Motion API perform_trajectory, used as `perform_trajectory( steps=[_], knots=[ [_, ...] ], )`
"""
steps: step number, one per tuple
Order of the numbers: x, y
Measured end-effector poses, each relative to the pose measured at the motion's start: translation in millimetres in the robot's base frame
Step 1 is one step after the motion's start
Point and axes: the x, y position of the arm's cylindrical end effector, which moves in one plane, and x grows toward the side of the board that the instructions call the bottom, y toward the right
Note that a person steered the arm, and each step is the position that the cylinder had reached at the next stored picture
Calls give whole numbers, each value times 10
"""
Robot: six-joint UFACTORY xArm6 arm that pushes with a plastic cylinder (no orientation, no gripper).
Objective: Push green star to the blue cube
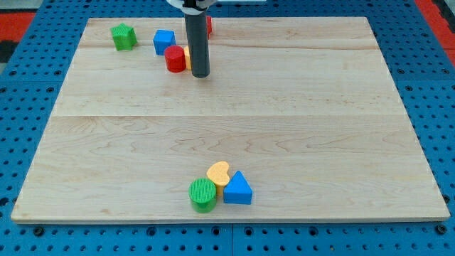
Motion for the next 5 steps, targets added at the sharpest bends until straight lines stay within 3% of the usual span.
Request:
perform_trajectory(
  steps=[1, 3, 5],
  knots=[
    [-95, -277],
    [-700, -322],
    [-512, -350]
  ],
)
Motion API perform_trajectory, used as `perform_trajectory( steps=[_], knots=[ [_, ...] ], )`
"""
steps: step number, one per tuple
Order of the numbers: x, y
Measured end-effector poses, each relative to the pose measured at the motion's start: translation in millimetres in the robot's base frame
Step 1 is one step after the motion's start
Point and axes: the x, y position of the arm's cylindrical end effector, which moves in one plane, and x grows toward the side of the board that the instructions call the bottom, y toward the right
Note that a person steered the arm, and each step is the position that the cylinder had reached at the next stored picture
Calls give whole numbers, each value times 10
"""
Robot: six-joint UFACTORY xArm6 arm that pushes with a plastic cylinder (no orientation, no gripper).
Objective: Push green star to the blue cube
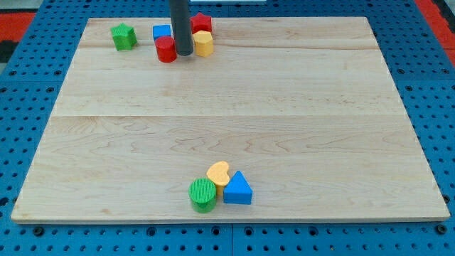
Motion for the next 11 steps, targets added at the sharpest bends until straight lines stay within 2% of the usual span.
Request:
perform_trajectory(
  steps=[1, 2, 4, 5, 7, 8, 10, 11],
  knots=[
    [223, -161],
    [213, -713],
    [-164, -2043],
    [-397, -2098],
    [8, -1886],
    [-140, -1888],
    [-243, -1125],
    [-281, -942]
  ],
)
